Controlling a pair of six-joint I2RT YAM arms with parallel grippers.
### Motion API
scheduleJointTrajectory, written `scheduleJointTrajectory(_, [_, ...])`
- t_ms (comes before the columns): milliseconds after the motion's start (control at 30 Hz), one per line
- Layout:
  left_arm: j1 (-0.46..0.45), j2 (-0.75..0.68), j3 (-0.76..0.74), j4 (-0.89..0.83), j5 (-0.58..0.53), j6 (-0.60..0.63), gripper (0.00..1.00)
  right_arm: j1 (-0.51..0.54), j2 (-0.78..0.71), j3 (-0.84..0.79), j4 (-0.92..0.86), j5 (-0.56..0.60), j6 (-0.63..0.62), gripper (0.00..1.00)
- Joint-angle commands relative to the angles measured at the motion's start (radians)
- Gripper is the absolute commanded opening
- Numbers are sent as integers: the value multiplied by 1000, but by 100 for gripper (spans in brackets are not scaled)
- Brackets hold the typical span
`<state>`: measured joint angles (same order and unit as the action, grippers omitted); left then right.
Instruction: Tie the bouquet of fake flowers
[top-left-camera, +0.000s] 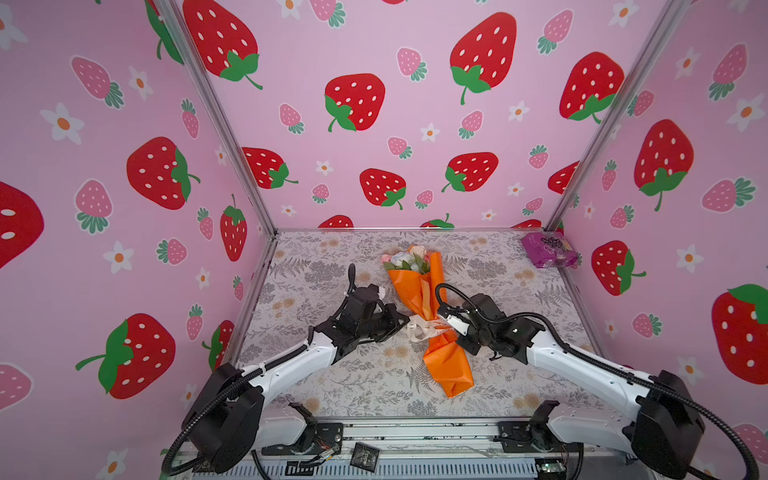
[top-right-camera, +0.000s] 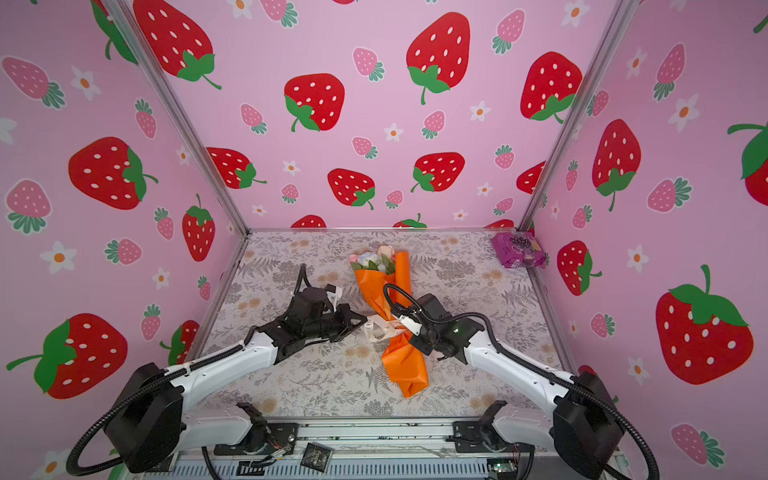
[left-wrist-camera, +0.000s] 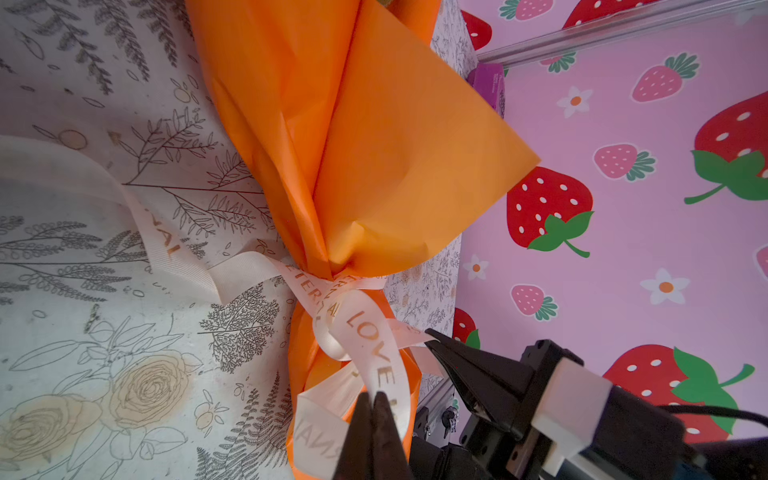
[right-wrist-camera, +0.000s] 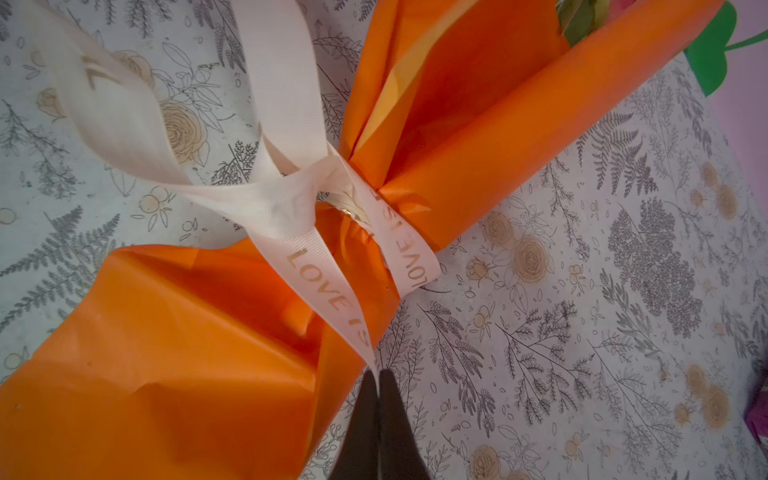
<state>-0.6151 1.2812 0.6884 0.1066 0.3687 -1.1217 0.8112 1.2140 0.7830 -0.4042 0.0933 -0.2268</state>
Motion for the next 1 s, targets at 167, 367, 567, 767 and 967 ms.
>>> scheduleJointTrajectory(167, [6,-17,-53,-28,-20,19,0,-48,60,-7,52,-70,94,0])
scheduleJointTrajectory(367, [12,-41,-117,-93,-69,34,0,-55,58,-40,123,8,188,0])
scheduleJointTrajectory(567, [31,-35,-109,-202,-113,105,0,-59,15,-91,162,-125,211,0])
scheduleJointTrajectory(767, [32,49,-47,-290,-119,166,23,-59,17,-99,175,-142,252,0])
scheduleJointTrajectory(967, [19,-13,10,-337,-205,250,49,-59,9,-102,186,-143,227,0])
